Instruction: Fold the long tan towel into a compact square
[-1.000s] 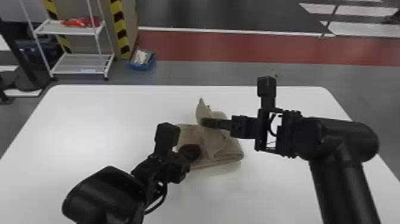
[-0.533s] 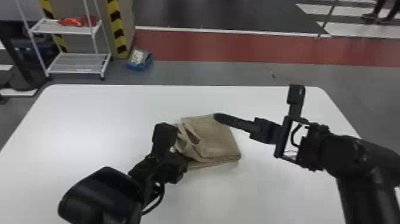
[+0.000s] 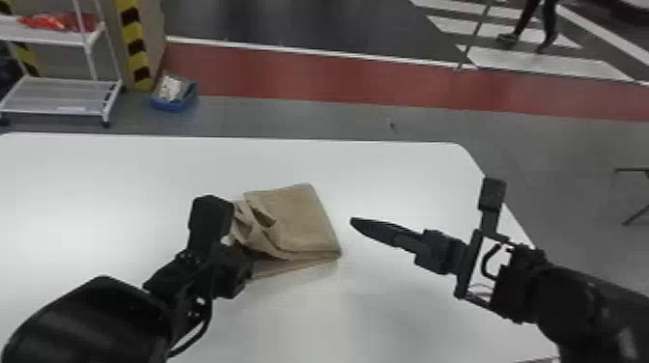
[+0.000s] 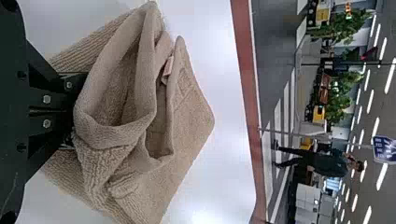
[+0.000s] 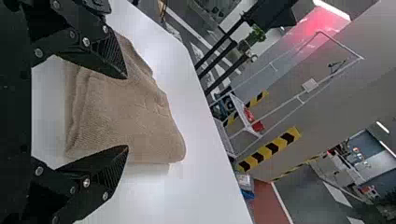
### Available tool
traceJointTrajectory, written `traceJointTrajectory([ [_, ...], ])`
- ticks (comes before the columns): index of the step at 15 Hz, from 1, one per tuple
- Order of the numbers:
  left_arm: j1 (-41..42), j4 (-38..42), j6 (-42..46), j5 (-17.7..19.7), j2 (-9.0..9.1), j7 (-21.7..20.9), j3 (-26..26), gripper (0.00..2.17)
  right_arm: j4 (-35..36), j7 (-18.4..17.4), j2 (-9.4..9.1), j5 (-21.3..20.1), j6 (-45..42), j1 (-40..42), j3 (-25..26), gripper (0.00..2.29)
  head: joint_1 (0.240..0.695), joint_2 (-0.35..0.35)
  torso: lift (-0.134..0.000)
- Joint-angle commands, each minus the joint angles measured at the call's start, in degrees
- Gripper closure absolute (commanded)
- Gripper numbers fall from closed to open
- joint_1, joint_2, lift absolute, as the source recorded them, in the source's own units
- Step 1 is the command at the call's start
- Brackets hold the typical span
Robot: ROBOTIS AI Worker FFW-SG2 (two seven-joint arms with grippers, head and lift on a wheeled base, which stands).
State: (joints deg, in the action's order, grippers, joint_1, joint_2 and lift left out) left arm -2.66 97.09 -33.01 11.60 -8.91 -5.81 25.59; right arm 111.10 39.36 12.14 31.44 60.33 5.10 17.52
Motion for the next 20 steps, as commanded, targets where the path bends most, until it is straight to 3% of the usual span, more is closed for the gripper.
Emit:
traceJointTrajectory([
  [1,0.4,0.3,0.0,0.0,-0.05,-0.1,-0.3,2.07,2.6,0.9,0.08,-0.9,-0.1,4.3,-0.1,2.15,0.695,-0.23,-0.124],
  [9,1.4,2.7,-1.1,-0.2,-0.14,-0.2,-1.1,2.07,-2.1,0.3,-1.24,-9.8,-4.6,4.2,-7.1,2.16,0.695,-0.217,-0.124],
  [16,7.3,12.7,-2.5,0.7,-4.54,-0.7,-7.6,2.07,-10.7,-2.4,-2.29,-12.6,-6.2,-3.5,-11.1,2.16,0.695,-0.15,-0.124],
  [20,12.2,18.1,-3.2,2.6,-7.0,-1.9,-14.4,2.07,-20.1,-5.3,-3.17,-17.1,-6.2,-14.0,-12.3,2.16,0.695,-0.085,-0.124],
])
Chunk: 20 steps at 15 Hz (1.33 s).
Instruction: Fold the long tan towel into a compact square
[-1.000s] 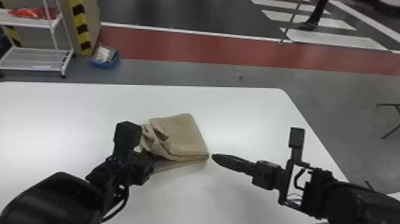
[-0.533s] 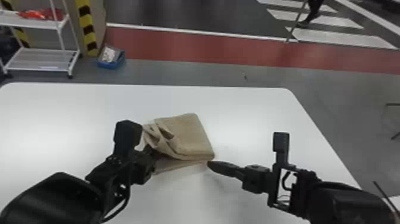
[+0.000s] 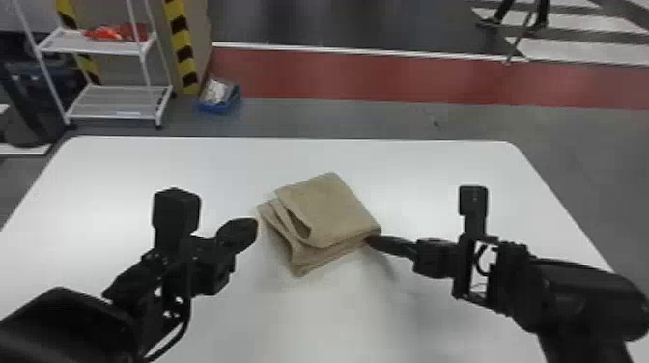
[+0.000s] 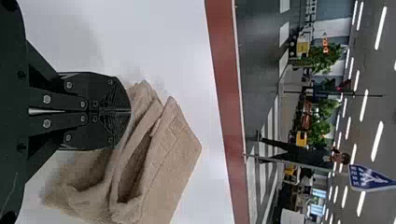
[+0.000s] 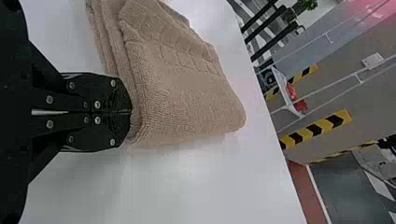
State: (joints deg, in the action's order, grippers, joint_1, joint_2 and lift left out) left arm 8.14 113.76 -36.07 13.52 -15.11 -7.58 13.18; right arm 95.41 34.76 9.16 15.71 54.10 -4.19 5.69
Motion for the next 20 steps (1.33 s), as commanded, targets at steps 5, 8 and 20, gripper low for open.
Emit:
traceJointTrajectory([
  [5,1.7,-0.9,2.5,0.7,-0.36,-0.6,-2.6,2.07,-9.5,0.2,-0.89,-0.8,-2.6,-7.4,1.1,2.16,0.695,-0.065,-0.124],
  [8,-2.0,-8.3,10.3,1.9,0.08,-1.6,-1.1,2.07,2.9,2.2,1.39,6.1,-1.9,5.3,10.0,2.16,0.695,-0.063,-0.124],
  [20,-15.6,-35.5,31.0,1.9,1.49,-9.6,5.9,2.07,26.1,12.8,-0.81,26.4,-2.1,29.1,37.4,2.16,0.695,-0.304,-0.124],
])
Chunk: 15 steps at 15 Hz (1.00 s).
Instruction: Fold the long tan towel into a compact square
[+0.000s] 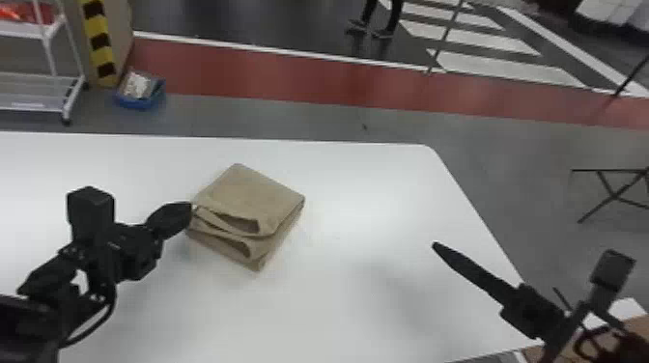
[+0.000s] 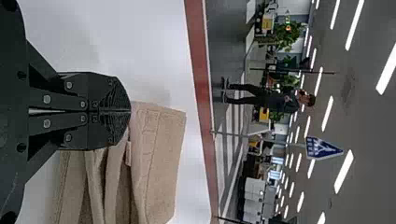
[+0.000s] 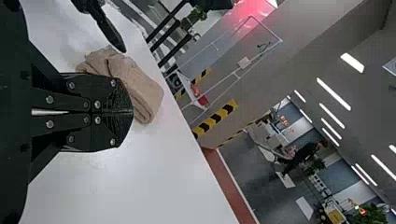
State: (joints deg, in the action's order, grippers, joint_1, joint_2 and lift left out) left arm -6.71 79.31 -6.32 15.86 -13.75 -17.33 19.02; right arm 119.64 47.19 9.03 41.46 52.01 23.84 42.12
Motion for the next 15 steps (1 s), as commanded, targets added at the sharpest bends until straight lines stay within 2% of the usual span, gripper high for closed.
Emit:
traceJointTrajectory([
  [1,-1.2,-1.8,1.4,-0.8,0.13,0.1,0.1,2.07,2.6,0.6,-1.12,0.9,0.2,1.7,1.1,2.16,0.695,-0.307,-0.124],
  [3,-2.4,-3.3,1.4,-2.2,0.13,0.4,0.2,2.07,4.0,1.4,-2.62,1.1,0.2,2.3,2.0,2.16,0.695,-0.301,-0.124],
  [6,-3.8,-5.7,1.3,-3.6,0.21,0.7,1.6,2.07,4.7,2.6,-3.85,1.1,0.2,2.7,2.6,2.16,0.695,-0.289,-0.124],
  [8,-3.9,-6.5,1.3,-3.5,0.39,0.4,1.8,2.07,4.0,3.4,-5.08,0.5,-0.7,3.0,2.6,2.16,0.695,-0.288,-0.124],
  [11,-3.2,-5.9,0.7,-2.8,0.3,-0.2,2.4,2.07,2.4,4.5,-5.96,0.4,-1.4,3.0,2.6,2.16,0.695,-0.294,-0.124],
  [15,2.4,3.6,-5.4,-2.4,-0.31,-0.3,2.2,2.07,-0.1,4.8,-5.96,0.4,-4.1,3.1,2.6,2.16,0.695,-0.316,-0.124],
])
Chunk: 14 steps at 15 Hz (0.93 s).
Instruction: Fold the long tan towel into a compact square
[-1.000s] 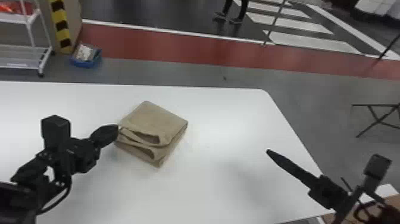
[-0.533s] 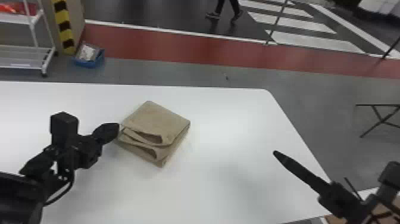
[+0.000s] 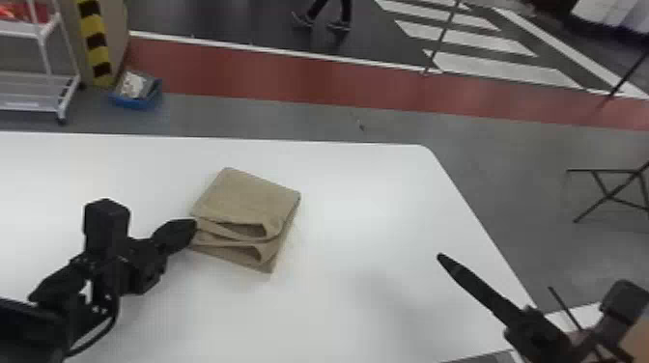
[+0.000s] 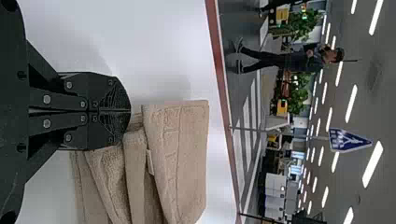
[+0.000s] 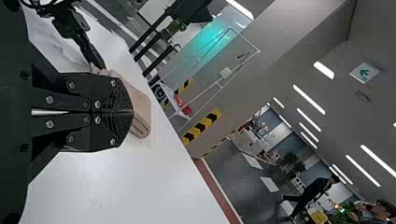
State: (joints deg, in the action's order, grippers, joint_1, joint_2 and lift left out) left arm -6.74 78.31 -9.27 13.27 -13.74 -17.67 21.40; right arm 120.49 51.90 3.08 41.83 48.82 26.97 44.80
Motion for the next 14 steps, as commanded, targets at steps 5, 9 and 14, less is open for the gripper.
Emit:
traceJointTrajectory([
  [5,8.1,16.3,-13.7,1.5,-0.76,-0.6,-0.8,2.07,-3.6,0.7,0.0,-0.4,-2.6,-1.4,-0.4,2.16,0.695,-0.35,-0.124],
  [9,10.1,18.4,-14.4,1.5,-0.5,-0.2,-0.5,2.07,-5.0,1.4,0.09,-0.2,-3.7,-1.7,-0.2,2.16,0.695,-0.35,-0.124],
  [14,12.8,26.8,-14.4,2.5,-0.94,3.6,-5.5,2.06,-5.2,0.6,1.23,-4.5,-3.2,-4.8,-2.2,2.16,0.695,-0.35,-0.124],
])
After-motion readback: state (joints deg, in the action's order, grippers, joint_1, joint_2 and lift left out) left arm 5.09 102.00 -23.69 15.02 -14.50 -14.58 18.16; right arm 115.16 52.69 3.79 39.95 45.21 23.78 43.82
